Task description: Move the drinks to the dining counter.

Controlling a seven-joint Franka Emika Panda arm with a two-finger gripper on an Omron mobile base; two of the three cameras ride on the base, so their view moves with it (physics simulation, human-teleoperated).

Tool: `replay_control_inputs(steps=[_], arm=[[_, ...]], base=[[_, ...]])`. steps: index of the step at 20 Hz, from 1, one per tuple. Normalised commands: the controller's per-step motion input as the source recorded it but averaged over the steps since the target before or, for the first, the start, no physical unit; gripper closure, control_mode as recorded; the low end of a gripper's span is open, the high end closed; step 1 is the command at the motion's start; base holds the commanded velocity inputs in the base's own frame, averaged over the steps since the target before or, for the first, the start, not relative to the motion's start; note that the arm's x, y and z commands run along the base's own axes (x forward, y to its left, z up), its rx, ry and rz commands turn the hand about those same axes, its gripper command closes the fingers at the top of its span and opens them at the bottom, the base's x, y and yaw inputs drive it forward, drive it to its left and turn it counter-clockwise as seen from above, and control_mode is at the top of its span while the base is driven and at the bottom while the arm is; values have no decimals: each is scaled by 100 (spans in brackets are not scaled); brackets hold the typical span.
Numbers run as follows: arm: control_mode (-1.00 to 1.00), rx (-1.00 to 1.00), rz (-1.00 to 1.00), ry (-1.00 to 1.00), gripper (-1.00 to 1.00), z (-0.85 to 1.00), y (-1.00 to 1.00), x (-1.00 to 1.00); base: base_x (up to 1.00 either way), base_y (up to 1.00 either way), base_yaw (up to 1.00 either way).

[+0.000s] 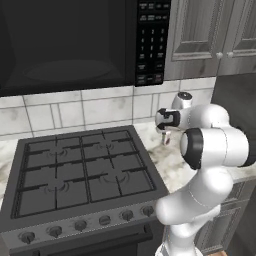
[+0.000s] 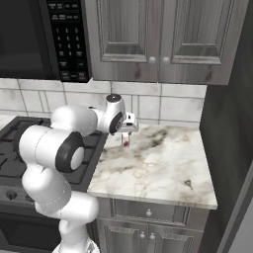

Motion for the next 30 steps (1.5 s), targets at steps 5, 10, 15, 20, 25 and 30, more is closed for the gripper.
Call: replay_control_inputs(steps=[5,10,15,20,25,30], arm=[[-100,0,2,6,-100,-3,0,21],[-100,0,3,6,-100,0,-14,33],[-100,0,4,6,-100,-3,-6,12],[-100,0,5,4,-100,0,-10,23],[-100,0,4,3,-100,-11,0,28],[-100,0,5,0,-100,-17,0,1]], base=[[0,0,0],[0,0,0],[0,0,0],[0,0,0],[0,0,0],[0,0,0]])
